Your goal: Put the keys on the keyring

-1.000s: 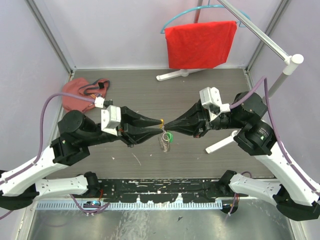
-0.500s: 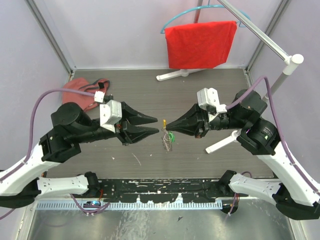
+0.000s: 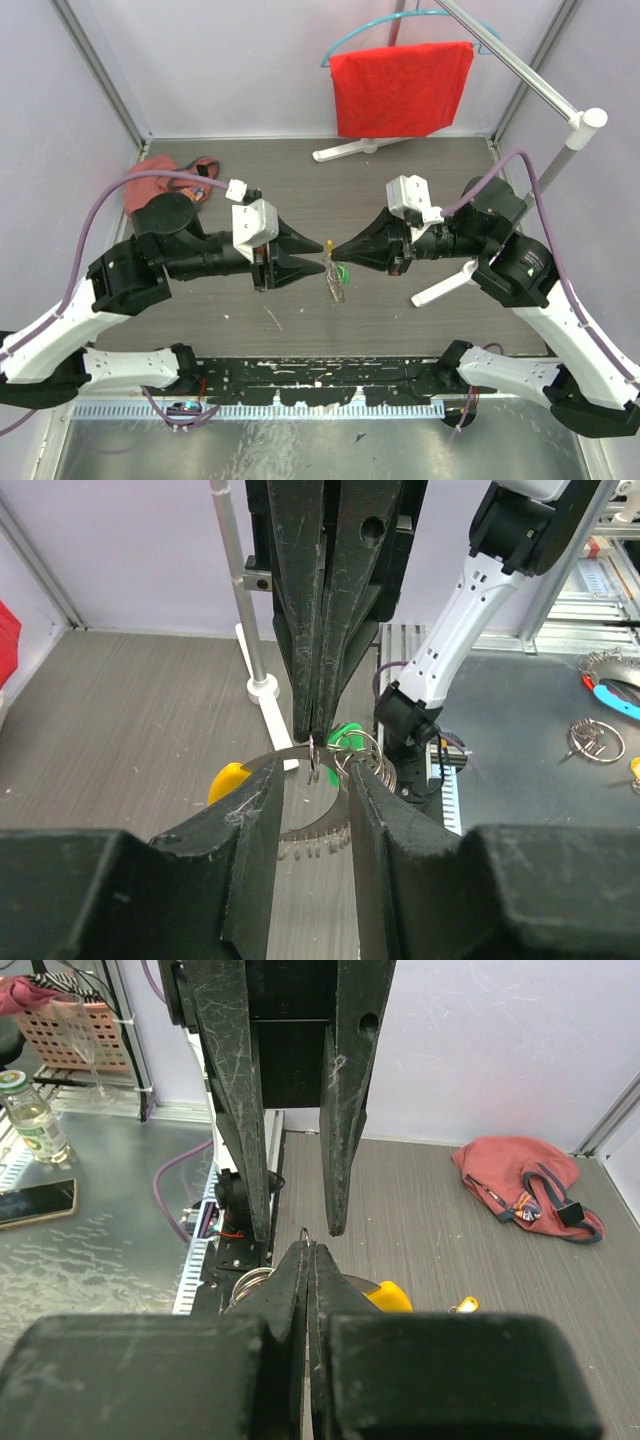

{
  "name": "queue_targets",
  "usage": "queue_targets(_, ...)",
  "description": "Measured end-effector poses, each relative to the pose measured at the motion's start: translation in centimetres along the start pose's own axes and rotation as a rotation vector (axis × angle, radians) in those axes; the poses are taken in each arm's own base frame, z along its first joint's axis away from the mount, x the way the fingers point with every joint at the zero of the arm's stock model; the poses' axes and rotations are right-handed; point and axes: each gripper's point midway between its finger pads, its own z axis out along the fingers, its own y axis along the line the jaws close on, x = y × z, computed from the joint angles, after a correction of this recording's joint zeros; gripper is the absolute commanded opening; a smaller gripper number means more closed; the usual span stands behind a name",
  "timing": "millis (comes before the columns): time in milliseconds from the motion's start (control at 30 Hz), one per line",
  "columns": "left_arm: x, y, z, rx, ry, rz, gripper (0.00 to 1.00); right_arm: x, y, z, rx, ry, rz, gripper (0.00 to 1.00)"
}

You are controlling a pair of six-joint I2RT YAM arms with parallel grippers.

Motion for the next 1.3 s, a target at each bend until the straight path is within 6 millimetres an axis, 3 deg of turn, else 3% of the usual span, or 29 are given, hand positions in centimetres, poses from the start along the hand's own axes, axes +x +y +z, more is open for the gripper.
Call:
queue_targets(433,0.9,0.1,0.8,0.01,0.046,-0.002,0.3,0.1,0.0,0.0,-0.001,0.005,0.002,0.01)
queue_targets(633,0.9,0.1,0.9,0.015,0.055,-0.002,0.18,0.3,0.0,0.0,-0.003,0.011,0.005,0.01)
queue_targets(800,0.8,0.1,0.8,0.014,0.055,-0.002,0.01,0.5,0.0,0.1,-0.007,0.017,0.01,0.01)
queue_targets(1000,0.9,0.1,0.8,0.014,0.059,0.0,0.0,0.6,0.1,0.1,-0.011,0.02,0.014,0.01)
queue_targets(1033,0.9,0.1,0.8,0.014,0.059,0.0,0.0,0.6,0.1,0.1,-0.011,0.02,0.014,0.03)
queue_targets(1100,0.9,0.1,0.8,0.014,0.058,0.0,0.0,0.6,0.1,0.1,-0.01,0.019,0.014,0.26)
queue_targets(1167,0.9,0.1,0.8,0.013,0.056,0.002,0.0,0.5,0.0,0.1,-0.005,0.017,0.014,0.41)
queue_targets(1300,1.2,0.0,0.4,0.013,0.047,0.008,0.0,0.1,-0.2,-0.1,0.019,0.004,0.016,0.48)
